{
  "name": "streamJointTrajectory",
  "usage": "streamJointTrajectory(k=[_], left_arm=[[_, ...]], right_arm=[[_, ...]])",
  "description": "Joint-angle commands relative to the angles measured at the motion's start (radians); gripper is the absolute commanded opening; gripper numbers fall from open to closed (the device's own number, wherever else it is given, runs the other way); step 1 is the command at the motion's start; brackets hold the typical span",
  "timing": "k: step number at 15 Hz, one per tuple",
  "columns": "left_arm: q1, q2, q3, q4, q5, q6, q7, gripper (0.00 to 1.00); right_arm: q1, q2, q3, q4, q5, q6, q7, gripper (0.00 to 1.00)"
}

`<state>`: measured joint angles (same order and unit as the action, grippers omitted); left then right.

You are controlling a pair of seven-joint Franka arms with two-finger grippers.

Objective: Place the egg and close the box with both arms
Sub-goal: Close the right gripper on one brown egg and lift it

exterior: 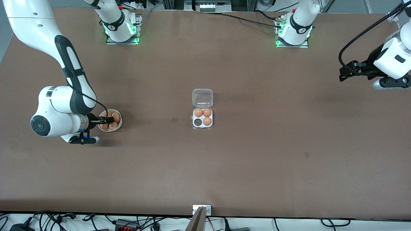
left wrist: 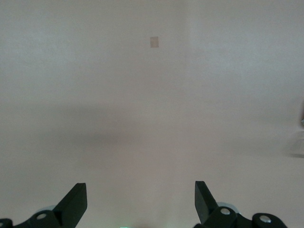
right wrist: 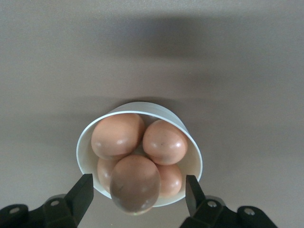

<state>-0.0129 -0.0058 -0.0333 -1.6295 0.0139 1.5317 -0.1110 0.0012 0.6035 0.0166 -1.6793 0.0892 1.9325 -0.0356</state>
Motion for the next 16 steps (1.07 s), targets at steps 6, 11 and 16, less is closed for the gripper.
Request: streamJointTrajectory(k=[6, 11, 16], left_arm=[[0.001, 0.001, 0.006, 0.017, -0.005, -0.018, 0.021, 1.0], [0.001, 0.0, -0.007, 0.017, -0.005, -0.035, 0.008, 1.0], [0.001, 0.0, -0.002, 0.016, -0.005, -0.05, 0.008, 1.0]], right_arm=[[0.002, 0.021, 0.0, 0.026, 0.021, -0.018, -0.02, 0.34], [0.008, 0.016, 0.016, 0.091, 0.018, -0.078, -0.061, 0.15], [0.017, 0.016, 0.115, 0.265, 0.02, -0.187, -0.055, 0.15]])
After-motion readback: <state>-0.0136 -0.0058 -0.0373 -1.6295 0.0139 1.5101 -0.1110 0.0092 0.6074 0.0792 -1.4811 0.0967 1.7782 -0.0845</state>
